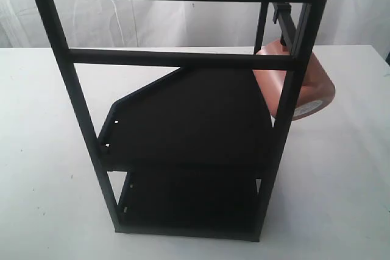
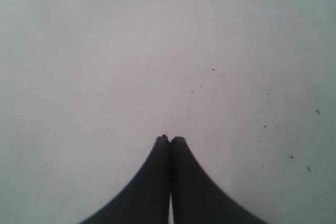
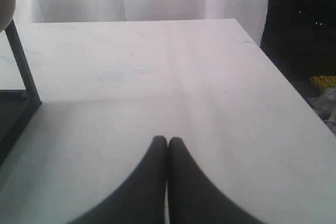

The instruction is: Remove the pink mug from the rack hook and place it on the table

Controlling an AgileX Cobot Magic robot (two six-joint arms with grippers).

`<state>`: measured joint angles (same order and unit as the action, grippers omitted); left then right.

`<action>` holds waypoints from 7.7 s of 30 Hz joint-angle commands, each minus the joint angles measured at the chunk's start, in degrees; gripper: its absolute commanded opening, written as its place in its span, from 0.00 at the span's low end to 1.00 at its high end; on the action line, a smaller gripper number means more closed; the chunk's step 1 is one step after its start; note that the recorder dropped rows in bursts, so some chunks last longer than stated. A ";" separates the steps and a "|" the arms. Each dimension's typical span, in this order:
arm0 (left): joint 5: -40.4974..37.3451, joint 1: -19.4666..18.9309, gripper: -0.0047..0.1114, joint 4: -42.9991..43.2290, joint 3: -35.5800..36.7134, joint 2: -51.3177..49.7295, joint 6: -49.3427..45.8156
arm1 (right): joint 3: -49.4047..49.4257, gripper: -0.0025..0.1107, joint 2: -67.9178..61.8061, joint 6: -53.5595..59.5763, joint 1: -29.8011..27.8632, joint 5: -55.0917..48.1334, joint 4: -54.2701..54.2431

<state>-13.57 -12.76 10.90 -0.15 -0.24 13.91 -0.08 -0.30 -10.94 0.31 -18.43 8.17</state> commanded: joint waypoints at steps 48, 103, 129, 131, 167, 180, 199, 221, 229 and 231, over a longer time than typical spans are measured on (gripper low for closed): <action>0.07 -0.22 0.04 0.22 0.15 0.24 -0.24 | -14.82 0.02 0.30 -6.86 -0.31 4.48 0.49; -0.01 -0.22 0.04 0.22 0.15 0.24 -0.24 | -49.21 0.02 -42.12 26.55 2.99 -43.35 -34.05; -0.01 -0.22 0.04 0.22 0.15 0.24 -0.24 | -51.30 0.38 -48.60 27.63 26.06 -19.62 -19.05; -0.01 -0.22 0.04 0.22 0.15 0.24 -0.24 | -51.30 0.38 -50.07 25.70 26.06 -17.42 -16.99; -0.01 -0.22 0.04 0.22 0.15 0.24 -0.24 | -51.20 0.02 -59.11 25.70 26.06 -11.14 -13.75; -0.01 -0.22 0.04 0.22 0.15 0.24 -0.24 | -51.20 0.02 -53.80 25.70 26.06 -12.71 -13.75; -0.01 -0.22 0.04 0.22 0.15 0.24 -0.24 | -49.58 0.02 -52.24 21.42 25.95 -12.36 -8.17; -0.01 -0.22 0.04 0.22 0.15 0.24 -0.24 | -45.59 0.02 -48.72 4.92 25.95 -6.91 6.62; -0.01 -0.22 0.04 0.22 0.15 0.24 -0.24 | -37.02 0.02 -38.65 -15.57 25.95 -0.43 30.65; -0.01 -0.22 0.04 0.22 0.15 0.24 -0.24 | -34.13 0.02 -35.99 -21.01 25.95 2.50 36.17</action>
<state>-13.57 -12.76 10.95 -0.15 -0.24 13.91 -37.17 -39.59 -24.20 26.24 -21.29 35.61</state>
